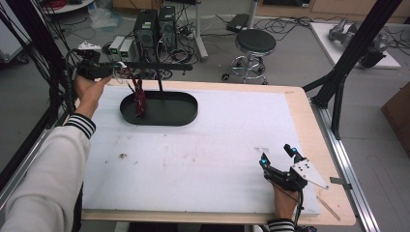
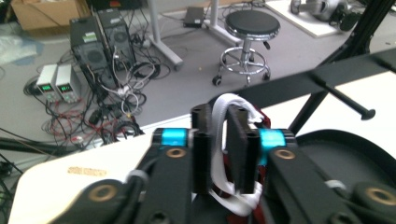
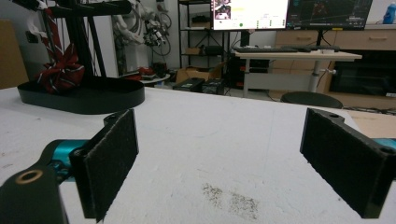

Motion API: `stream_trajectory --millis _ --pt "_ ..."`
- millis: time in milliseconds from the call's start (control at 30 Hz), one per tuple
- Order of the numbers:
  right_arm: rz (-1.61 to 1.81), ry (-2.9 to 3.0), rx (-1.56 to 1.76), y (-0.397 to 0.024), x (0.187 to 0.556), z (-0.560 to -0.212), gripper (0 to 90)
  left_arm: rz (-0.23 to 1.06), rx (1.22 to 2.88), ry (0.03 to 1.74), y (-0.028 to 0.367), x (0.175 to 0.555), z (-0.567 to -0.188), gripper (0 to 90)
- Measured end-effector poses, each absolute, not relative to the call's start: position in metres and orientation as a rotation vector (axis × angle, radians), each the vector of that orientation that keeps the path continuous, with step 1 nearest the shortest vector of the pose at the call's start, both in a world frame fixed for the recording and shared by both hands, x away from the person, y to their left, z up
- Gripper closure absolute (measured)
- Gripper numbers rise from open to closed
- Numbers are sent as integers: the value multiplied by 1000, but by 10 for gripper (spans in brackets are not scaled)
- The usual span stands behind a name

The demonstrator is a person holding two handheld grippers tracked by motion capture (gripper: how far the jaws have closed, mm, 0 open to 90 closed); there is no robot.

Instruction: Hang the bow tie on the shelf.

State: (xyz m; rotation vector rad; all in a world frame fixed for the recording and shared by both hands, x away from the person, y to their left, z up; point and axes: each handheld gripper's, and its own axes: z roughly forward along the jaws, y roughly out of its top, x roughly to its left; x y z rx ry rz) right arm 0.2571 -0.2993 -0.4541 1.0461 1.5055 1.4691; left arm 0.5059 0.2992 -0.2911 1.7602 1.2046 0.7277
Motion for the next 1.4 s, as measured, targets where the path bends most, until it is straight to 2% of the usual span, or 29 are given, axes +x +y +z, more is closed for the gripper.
stream_trajectory --millis 167,233,367,433,633,900,1067,1200,1400 --pt "1477 1504 1054 -300 257 -454 105 774 1738 1240 304 504 -291 565" --pt "1478 1502 1055 -300 257 -454 104 778 1745 1237 307 504 -292 538" --pt "1482 1500 1049 -301 257 -454 104 745 1702 1202 313 500 -297 380" --pt "1485 1500 1045 -301 257 -454 104 674 1684 1204 317 497 -299 238" --pt "1486 1501 1044 -300 256 -454 104 540 1599 1026 333 455 -309 183" --pt "1483 1497 1041 -300 256 -454 105 544 1495 710 331 365 -336 137" --pt "1483 1497 1037 -300 255 -454 104 552 1478 597 320 322 -367 109" --pt "1479 1497 1038 -299 255 -455 104 638 1446 583 311 293 -399 109" --pt "1476 1497 1038 -299 255 -455 104 624 1436 623 299 280 -438 109"
